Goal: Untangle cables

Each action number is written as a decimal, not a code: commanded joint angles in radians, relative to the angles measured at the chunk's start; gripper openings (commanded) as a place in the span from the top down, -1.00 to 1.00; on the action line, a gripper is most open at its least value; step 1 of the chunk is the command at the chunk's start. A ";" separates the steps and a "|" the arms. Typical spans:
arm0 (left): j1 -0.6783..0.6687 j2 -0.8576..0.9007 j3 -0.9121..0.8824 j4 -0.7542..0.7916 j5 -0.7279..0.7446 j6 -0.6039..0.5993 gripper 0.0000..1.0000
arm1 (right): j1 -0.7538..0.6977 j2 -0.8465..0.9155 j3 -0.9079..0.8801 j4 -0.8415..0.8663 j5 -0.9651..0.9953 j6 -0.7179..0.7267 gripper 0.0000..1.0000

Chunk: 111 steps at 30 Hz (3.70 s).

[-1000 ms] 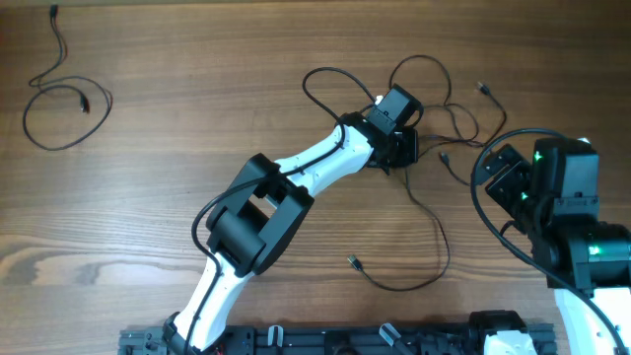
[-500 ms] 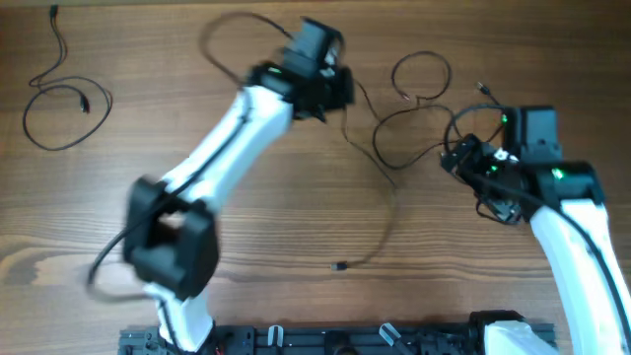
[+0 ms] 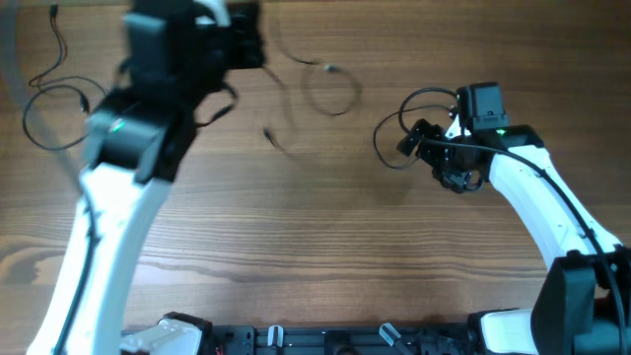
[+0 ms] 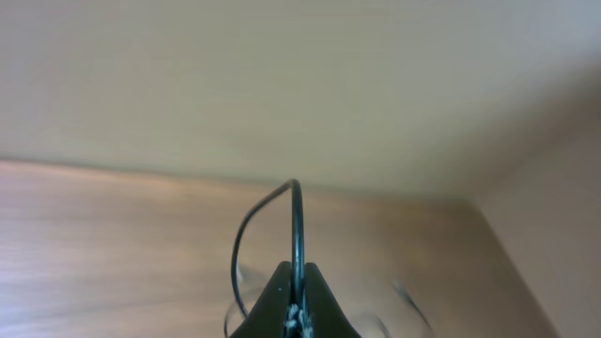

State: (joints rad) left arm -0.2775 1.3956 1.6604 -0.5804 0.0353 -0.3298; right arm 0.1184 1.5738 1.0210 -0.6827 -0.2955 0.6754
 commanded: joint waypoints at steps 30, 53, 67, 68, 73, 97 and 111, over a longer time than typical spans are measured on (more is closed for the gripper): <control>0.420 0.648 0.002 0.390 -0.017 0.029 0.92 | 0.086 0.039 0.000 0.154 -0.013 0.008 -1.00; 0.306 0.373 0.002 0.248 0.167 -0.024 -1.00 | 0.008 -0.432 0.002 0.052 0.264 -0.045 -0.99; 0.024 0.398 -0.001 -0.019 0.138 -0.122 -0.99 | 0.008 -0.603 0.002 -0.120 0.307 -0.018 -0.99; 0.005 0.408 -0.006 -0.019 0.189 -0.119 -1.00 | 0.008 -0.603 0.002 -0.122 0.308 0.019 -0.99; -0.165 0.558 -0.007 -0.018 0.275 0.173 -1.00 | 0.005 -0.637 0.002 -0.210 0.524 0.320 -0.99; -0.562 0.911 -0.007 0.256 0.169 0.622 -0.49 | 0.005 -0.777 0.002 -0.352 0.612 0.319 -0.99; -0.508 0.795 -0.007 0.205 -0.198 0.603 0.92 | 0.005 -0.777 0.002 -0.388 0.609 0.294 -1.00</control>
State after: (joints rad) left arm -0.8104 2.2986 1.6577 -0.3435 -0.0376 0.2749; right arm 0.1268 0.7990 1.0195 -1.0702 0.2966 0.9791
